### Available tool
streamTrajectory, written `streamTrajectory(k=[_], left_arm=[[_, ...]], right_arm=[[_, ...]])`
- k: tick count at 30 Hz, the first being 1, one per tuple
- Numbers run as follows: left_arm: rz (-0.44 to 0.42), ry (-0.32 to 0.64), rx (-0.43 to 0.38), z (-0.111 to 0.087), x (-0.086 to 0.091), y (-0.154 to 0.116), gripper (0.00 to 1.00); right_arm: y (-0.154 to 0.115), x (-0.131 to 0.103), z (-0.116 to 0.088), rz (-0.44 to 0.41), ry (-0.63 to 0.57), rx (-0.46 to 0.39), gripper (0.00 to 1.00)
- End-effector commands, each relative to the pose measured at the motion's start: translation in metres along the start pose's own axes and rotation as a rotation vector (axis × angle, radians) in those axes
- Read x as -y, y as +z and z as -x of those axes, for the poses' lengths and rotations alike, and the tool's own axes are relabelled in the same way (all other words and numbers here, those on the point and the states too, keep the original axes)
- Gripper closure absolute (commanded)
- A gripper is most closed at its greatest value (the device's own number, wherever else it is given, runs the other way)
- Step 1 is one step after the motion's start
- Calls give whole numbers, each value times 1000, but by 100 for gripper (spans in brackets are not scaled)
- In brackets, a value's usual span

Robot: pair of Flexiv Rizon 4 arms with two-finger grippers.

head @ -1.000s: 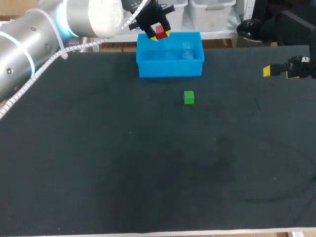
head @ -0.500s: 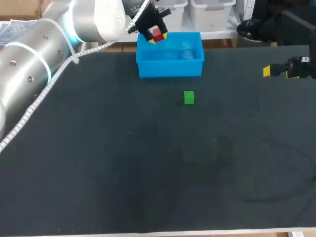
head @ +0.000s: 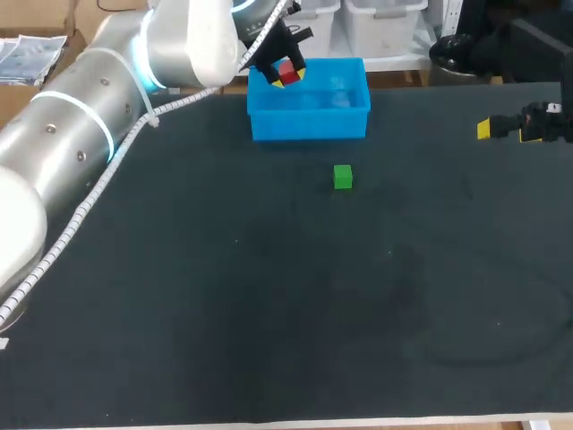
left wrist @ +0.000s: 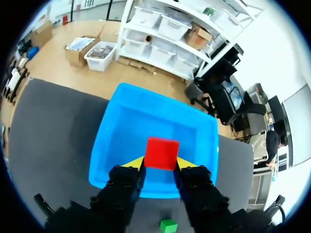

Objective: Use the left arm to pick the red cube and place it into the blue plastic box first, then use the right arm to grasp the green cube and put it into the same blue plastic box after the first action is fully finished.

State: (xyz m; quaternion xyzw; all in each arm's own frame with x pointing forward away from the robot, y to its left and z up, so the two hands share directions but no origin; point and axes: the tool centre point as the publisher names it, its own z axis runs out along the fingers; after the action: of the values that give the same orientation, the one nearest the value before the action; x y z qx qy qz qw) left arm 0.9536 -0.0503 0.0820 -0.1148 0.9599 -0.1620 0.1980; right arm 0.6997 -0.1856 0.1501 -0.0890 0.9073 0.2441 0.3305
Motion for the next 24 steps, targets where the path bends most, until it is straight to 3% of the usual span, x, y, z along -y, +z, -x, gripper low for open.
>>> streamTrajectory(k=[1,12,24], left_arm=[[19,-2,-84,16,10,10,0],[25,20,-76,14,11,6,0],[22,171,-63,-13,4,-23,0]], right_arm=[[0,0,0,-1,0,0,0],[0,0,0,-1,0,0,0],[0,0,0,-1,0,0,0]])
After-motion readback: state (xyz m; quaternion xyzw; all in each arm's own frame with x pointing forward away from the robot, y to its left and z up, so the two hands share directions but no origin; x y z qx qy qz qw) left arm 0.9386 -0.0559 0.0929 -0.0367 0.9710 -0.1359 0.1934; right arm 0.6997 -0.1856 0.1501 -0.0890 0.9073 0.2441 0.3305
